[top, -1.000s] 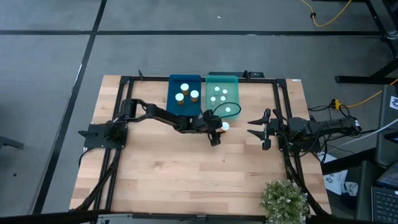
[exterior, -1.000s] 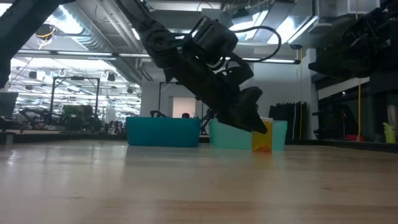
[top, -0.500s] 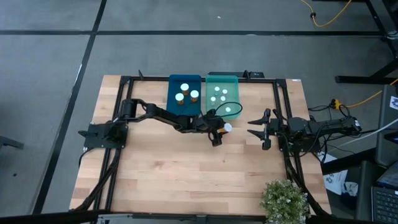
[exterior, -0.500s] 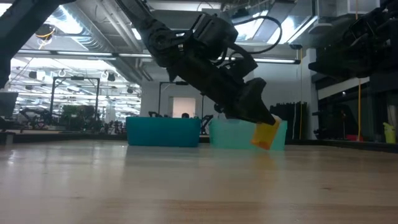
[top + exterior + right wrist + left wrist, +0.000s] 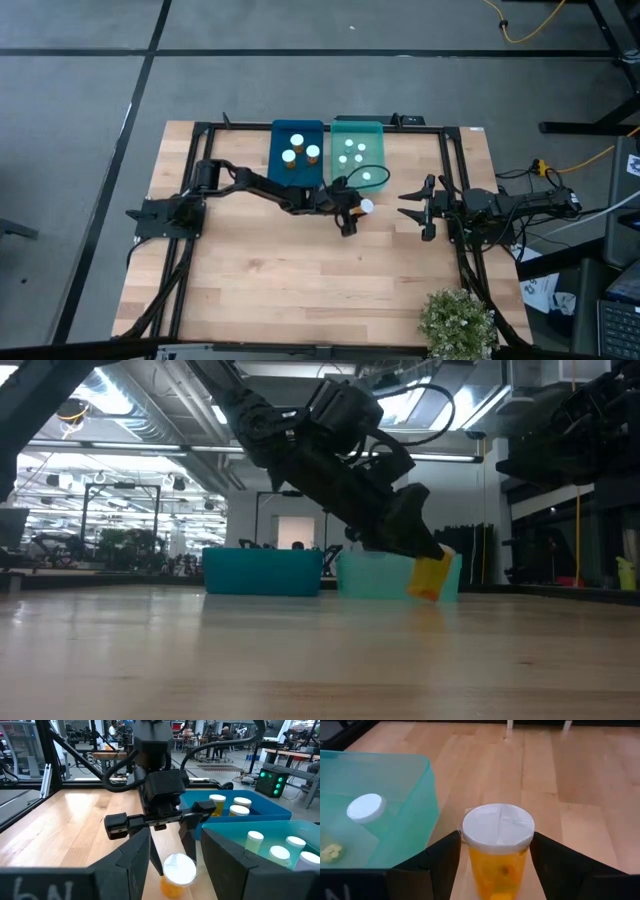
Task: Pick and place medicine bottles into bin by pill shape (circle, oval)
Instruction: Put the orange capsule bottle into the blue bin
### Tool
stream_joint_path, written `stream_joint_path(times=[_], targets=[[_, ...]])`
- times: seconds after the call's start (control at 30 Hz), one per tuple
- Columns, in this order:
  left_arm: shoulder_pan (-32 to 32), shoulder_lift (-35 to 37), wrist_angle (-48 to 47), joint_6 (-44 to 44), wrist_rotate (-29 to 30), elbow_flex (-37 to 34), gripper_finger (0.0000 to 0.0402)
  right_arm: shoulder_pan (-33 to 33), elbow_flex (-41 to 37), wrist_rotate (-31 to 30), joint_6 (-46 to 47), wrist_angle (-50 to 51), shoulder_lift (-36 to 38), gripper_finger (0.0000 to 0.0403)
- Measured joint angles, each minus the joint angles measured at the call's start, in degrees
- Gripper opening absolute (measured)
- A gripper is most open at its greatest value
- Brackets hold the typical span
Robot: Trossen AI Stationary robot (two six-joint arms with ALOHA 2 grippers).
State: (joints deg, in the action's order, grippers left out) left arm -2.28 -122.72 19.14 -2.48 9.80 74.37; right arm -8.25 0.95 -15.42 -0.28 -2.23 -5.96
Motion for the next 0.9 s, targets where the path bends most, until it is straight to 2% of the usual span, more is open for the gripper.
stream_joint_path(times=[0.2,0.37,0.6,0.73,0.9], targets=[[1.09,1.7,-0.48,1.1,0.17,-0.09,0.0226,-0.01,0.0,0.0,0.01,-0.01,-0.02,0.0177],[2.17,6.29,-1.42,6.72,1.77,-0.11,0.021,-0.01,0.0,0.0,0.02,0.01,-0.01,0.0177],[1.75,15.25,-12.77,12.07,7.48,-1.08,0.0194,-0.02,0.0,0.0,-0.01,0.0,0.0,0.0177],[0.0,21.21,-15.88,11.02,8.37,-5.41,0.0194,-0.02,0.0,0.0,0.01,-0.01,-0.02,0.0177],[-2.82,30.57,-15.53,7.26,8.95,-15.24,0.0193,0.0,0.0,0.01,0.01,-0.02,-0.01,0.0177]])
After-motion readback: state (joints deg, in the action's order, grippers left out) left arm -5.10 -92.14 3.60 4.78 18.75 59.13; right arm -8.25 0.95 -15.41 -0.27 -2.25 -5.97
